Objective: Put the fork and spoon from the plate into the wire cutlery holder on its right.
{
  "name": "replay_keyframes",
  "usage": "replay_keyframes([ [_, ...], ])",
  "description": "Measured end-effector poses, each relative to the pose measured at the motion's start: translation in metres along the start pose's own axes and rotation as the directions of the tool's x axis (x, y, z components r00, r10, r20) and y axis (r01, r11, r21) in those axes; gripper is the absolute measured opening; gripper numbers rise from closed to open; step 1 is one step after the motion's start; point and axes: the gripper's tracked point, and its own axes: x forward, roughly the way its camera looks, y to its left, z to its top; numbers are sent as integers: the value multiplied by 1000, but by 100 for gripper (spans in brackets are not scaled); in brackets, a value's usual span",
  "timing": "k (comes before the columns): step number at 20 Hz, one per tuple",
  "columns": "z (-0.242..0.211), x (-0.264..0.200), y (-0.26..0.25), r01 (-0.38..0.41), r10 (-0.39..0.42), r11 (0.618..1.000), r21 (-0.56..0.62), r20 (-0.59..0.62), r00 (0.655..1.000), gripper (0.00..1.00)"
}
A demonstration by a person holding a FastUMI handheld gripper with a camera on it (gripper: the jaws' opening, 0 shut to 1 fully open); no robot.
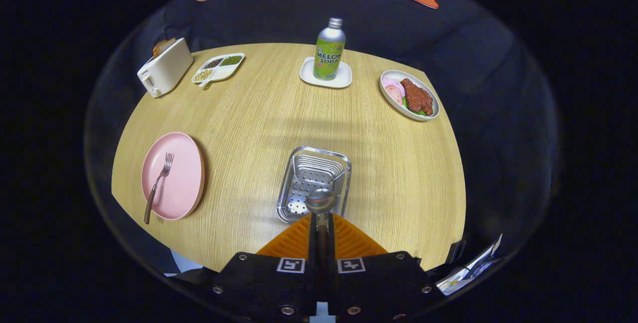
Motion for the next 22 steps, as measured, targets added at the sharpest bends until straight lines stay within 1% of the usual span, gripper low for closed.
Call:
replay_keyframes([
  [4, 19, -3, 5, -11, 7, 999, 32, 120, 993, 12],
  [6, 33, -11, 9, -24, 9, 997, 69, 208, 978, 13],
  [8, 55, -28, 11, -34, -3, 994, 105, 335, 942, 14],
  [10, 79, -46, 11, -31, -35, 991, 133, 467, 884, 17],
  [12, 94, -65, 16, -25, -60, 990, 142, 561, 825, 19],
  [13, 100, -75, 19, -17, -69, 990, 137, 597, 799, 25],
  [14, 104, -84, 23, -12, -74, 991, 133, 627, 775, 28],
  [16, 109, -95, 33, -7, -90, 990, 142, 659, 747, 50],
  [17, 109, -95, 43, -16, -81, 990, 140, 659, 748, 61],
  [18, 105, -92, 52, -21, -75, 990, 140, 648, 758, 65],
  [19, 102, -88, 62, -30, -70, 989, 144, 639, 766, 72],
  [21, 103, -90, 84, -53, -61, 986, 157, 641, 765, 79],
  [22, 104, -94, 92, -56, -68, 985, 166, 655, 753, 81],
])
